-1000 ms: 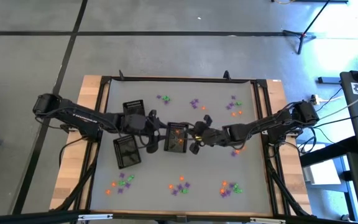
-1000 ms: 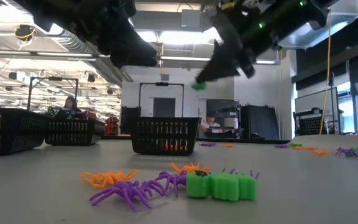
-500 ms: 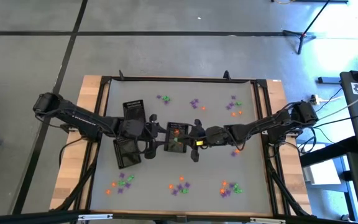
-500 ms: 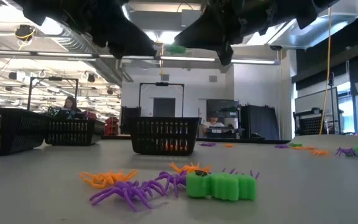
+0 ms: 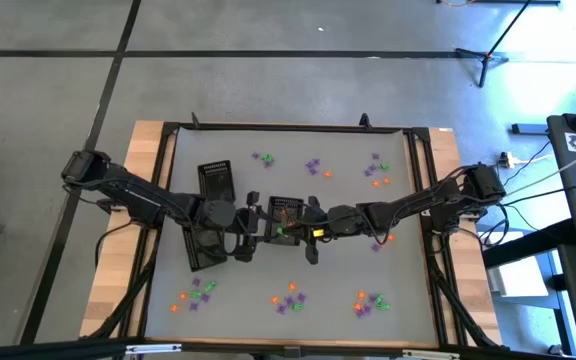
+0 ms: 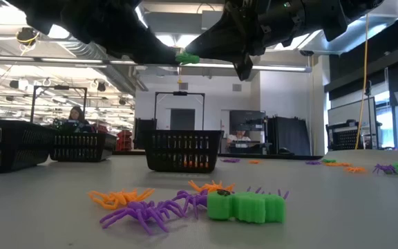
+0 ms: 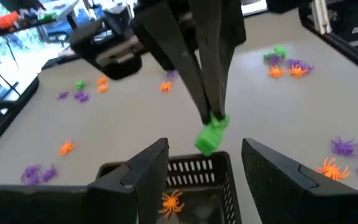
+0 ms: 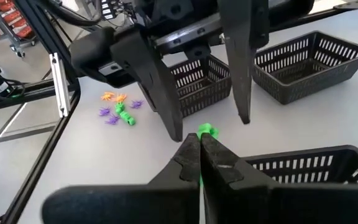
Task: Sort Halloween decoration
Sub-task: Put the green alien toy into the top left black basket
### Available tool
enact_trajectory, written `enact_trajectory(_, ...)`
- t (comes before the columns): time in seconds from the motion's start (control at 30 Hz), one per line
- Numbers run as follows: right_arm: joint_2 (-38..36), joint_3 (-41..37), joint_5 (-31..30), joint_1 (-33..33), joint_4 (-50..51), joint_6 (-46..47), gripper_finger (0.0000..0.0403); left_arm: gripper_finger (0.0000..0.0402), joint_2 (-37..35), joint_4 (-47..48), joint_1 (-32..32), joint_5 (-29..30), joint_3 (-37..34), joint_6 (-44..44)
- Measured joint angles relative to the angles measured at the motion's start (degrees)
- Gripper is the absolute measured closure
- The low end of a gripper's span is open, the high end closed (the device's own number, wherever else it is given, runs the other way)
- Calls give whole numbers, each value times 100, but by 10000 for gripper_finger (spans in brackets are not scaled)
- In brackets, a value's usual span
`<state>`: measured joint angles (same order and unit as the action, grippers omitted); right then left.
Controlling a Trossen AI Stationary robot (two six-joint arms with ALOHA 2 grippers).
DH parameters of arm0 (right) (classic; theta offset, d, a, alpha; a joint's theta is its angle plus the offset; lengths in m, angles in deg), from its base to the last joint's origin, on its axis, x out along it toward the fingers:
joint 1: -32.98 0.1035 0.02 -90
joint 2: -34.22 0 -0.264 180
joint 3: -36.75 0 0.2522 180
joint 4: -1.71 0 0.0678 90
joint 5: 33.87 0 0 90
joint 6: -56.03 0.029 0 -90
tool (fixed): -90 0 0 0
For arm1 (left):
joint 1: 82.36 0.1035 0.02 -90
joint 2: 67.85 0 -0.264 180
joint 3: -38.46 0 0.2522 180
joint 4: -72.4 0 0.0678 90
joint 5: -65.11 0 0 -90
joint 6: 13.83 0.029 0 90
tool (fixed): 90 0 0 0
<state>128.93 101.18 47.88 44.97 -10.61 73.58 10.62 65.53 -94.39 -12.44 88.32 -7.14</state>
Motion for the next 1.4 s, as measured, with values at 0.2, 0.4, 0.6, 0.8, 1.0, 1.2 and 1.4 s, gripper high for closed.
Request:
enact_trajectory(0.2, 0, 0, 0, 0, -32, 17, 403, 205, 0, -69, 13, -299, 0, 152)
enact_trajectory(0.4, 2, 0, 0, 0, -112, 19, 403, 206, 0, -89, 39, -387, 0, 157)
enact_trajectory(0.6, 2, 0, -2, 0, -194, 17, 403, 226, 0, -125, 39, -426, -1, 153)
enact_trajectory(0.8, 4, -2, 54, 0, -298, 17, 403, 283, 0, -130, 39, -424, 0, 144)
enact_trajectory(1.0, 4, -2, 74, 0, -297, 17, 403, 334, 0, -129, 39, -409, 0, 146)
enact_trajectory(1.2, 4, -2, 73, 0, -297, 17, 403, 361, 0, -128, 39, -413, 0, 250)
enact_trajectory(1.4, 4, -2, 32, 0, -273, 15, 402, 397, -2, -71, 39, -404, -2, 253)
